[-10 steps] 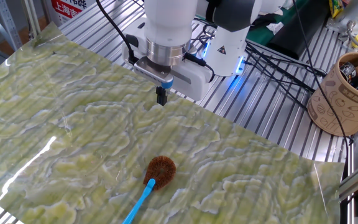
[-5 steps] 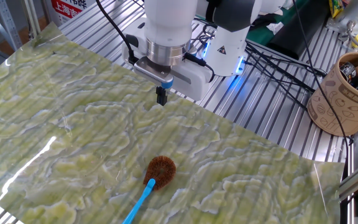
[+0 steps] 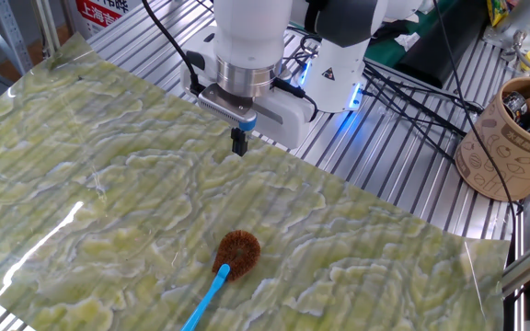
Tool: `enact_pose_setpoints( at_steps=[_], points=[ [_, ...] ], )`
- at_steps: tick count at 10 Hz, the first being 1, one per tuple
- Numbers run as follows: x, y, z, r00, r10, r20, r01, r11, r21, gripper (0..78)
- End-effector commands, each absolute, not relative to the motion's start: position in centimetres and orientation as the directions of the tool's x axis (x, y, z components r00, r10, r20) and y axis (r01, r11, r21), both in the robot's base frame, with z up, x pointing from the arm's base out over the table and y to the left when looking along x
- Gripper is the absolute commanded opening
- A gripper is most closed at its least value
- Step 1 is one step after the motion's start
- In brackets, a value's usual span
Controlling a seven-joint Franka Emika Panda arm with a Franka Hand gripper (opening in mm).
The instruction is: Scrub the table with a brush
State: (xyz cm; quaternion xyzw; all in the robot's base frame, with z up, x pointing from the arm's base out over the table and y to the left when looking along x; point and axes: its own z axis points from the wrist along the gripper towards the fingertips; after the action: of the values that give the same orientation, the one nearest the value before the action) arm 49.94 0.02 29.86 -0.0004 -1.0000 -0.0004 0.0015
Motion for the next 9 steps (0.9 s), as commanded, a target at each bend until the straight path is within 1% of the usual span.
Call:
enact_pose_setpoints(
  at_steps=[1, 2, 6, 9],
  points=[
    [49.9, 0.0, 29.9, -0.972, 0.235, 0.024, 0.236, 0.963, 0.129, 0.0],
    [49.9, 0.0, 29.9, -0.974, 0.226, 0.01, 0.226, 0.971, 0.072, 0.0],
    [50.2, 0.0, 29.9, -0.97, 0.245, 0.013, 0.245, 0.965, 0.089, 0.0],
    [51.0, 0.1, 30.0, -0.969, 0.247, 0.015, 0.247, 0.964, 0.099, 0.0]
  ],
)
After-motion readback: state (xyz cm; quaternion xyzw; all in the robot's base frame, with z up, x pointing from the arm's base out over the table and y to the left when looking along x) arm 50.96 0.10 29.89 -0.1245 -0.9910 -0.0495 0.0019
